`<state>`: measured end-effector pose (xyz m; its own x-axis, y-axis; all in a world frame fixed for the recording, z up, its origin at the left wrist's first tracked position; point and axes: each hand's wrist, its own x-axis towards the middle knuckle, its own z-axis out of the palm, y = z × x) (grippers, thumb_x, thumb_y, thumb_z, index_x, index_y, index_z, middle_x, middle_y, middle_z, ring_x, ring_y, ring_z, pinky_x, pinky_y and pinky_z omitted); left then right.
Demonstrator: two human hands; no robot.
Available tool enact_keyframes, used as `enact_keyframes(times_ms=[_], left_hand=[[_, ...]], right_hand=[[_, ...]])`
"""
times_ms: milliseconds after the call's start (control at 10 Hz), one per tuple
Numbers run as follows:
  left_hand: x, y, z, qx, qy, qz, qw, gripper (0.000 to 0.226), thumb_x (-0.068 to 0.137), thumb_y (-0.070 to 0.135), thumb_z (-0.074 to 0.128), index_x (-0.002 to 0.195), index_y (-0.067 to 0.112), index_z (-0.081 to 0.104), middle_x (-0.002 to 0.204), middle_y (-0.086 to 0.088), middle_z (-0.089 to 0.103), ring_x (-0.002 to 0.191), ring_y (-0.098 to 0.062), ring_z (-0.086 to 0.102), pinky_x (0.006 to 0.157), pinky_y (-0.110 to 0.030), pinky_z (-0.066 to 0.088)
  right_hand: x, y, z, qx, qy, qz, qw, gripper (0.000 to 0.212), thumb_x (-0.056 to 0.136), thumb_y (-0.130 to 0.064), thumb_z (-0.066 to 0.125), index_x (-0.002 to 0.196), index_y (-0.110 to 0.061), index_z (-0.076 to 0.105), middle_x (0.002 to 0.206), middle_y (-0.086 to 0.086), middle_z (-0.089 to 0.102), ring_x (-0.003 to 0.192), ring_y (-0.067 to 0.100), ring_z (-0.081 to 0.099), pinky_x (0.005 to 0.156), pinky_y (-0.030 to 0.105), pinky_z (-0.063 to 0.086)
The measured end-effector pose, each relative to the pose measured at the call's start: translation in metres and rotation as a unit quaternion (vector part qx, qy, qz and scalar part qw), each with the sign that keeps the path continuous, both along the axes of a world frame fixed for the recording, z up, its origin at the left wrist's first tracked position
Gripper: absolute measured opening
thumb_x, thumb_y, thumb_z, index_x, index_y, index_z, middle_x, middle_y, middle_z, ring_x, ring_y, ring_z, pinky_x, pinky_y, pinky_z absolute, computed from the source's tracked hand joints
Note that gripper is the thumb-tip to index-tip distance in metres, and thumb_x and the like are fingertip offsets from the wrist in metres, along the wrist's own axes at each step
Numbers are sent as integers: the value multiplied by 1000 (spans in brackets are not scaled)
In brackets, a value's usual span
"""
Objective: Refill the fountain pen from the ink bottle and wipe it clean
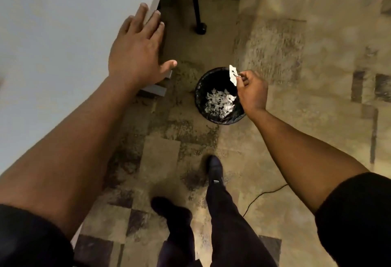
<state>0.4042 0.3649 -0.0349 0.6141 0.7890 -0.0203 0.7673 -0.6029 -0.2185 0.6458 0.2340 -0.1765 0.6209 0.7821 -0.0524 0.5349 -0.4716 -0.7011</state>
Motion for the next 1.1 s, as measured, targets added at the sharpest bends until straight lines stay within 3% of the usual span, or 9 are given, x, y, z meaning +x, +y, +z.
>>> enact_keyframes(times_ms=[300, 500, 700, 900, 1100], left_hand=[[0, 3, -3, 6, 1, -4, 1000, 89, 83, 62, 52, 151, 13, 23, 161, -5, 17, 150, -25, -3, 120, -46, 10], [2, 2, -1, -1, 8, 9, 1000, 89, 83, 62, 53, 151, 16, 21, 162, -3, 13, 150, -22, -6, 121, -45, 9], [1, 0, 6, -22, -5, 16, 1000, 88, 85, 67, 43, 153, 18, 16, 163, 0, 6, 149, -20, -9, 120, -40, 3], [1, -17, 24, -90, -34, 59, 994, 83, 90, 67, 31, 154, 20, 9, 163, 1, -1, 149, -16, -10, 119, -35, 1], [-9, -72, 46, -182, -189, 155, 952, 74, 95, 61, 30, 154, 23, 9, 163, 5, 3, 149, -14, 2, 118, -36, 14]], right_hand=[[21, 21, -65, -126, -1, -5, 992, 20, 89, -18, 62, 105, -8, 69, 103, 13, 67, 92, 27, 63, 79, 31, 52], [26, 21, -65, -148, -8, 29, 989, 39, 90, -26, 64, 124, -7, 60, 121, 13, 61, 111, 28, 59, 94, 38, 50], [20, -8, -16, -125, -69, 134, 981, 58, 95, -36, 57, 144, -8, 42, 148, 12, 45, 138, 27, 38, 114, 39, 33], [2, -28, 50, -124, -103, 238, 958, 66, 95, -45, 52, 150, -13, 31, 157, 7, 32, 145, 24, 29, 118, 38, 26], [-38, -14, 125, -32, -120, 289, 949, 67, 96, -49, 45, 152, -15, 27, 159, 6, 28, 146, 23, 26, 118, 41, 27]])
